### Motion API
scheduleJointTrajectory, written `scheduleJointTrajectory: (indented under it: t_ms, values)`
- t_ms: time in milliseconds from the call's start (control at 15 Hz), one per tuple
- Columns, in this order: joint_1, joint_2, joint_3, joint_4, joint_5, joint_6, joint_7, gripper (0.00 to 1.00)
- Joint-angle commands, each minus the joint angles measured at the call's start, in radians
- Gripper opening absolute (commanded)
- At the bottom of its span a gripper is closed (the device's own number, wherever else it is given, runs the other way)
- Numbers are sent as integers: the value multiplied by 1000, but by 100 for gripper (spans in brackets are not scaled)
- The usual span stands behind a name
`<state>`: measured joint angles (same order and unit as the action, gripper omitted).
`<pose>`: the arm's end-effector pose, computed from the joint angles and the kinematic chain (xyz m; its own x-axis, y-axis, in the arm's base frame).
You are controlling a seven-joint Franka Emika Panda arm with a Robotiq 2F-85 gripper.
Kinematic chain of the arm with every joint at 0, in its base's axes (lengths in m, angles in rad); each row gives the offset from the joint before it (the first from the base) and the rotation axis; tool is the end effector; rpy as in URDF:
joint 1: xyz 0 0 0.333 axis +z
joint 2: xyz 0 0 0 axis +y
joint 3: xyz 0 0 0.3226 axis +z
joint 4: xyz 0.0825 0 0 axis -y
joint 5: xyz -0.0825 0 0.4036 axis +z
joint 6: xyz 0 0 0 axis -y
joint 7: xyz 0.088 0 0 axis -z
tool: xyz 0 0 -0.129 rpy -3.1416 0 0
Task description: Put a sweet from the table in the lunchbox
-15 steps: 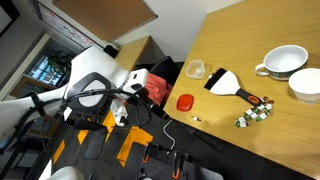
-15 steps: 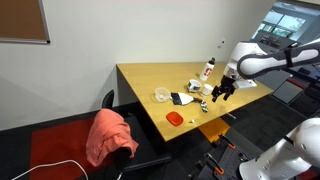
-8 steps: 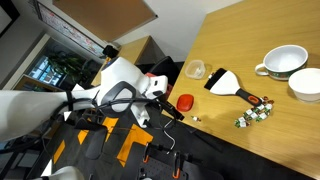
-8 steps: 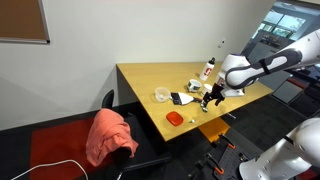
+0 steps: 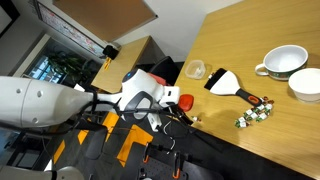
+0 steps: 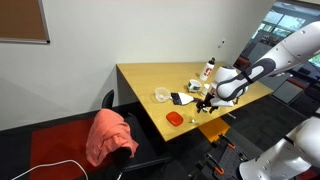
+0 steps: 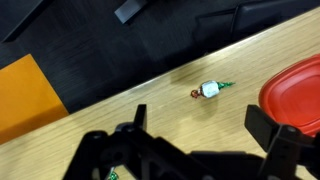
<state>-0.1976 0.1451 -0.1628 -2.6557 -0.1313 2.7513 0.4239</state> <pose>0.3956 -0.1483 0.1549 0.7890 -0.6141 -0.0207 -0.6107 -0.7875 0.0831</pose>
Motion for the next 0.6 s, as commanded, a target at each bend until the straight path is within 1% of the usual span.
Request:
scheduleJointTrajectory:
  t_ms: [0, 133, 333, 533]
  values:
    - [45, 97, -32, 33, 56, 77, 38, 100]
    - [62, 141, -39, 46, 104, 109, 33, 100]
    - [74, 202, -32, 70, 189, 144, 17, 100]
    - [78, 252, -24, 97, 260, 159, 4, 100]
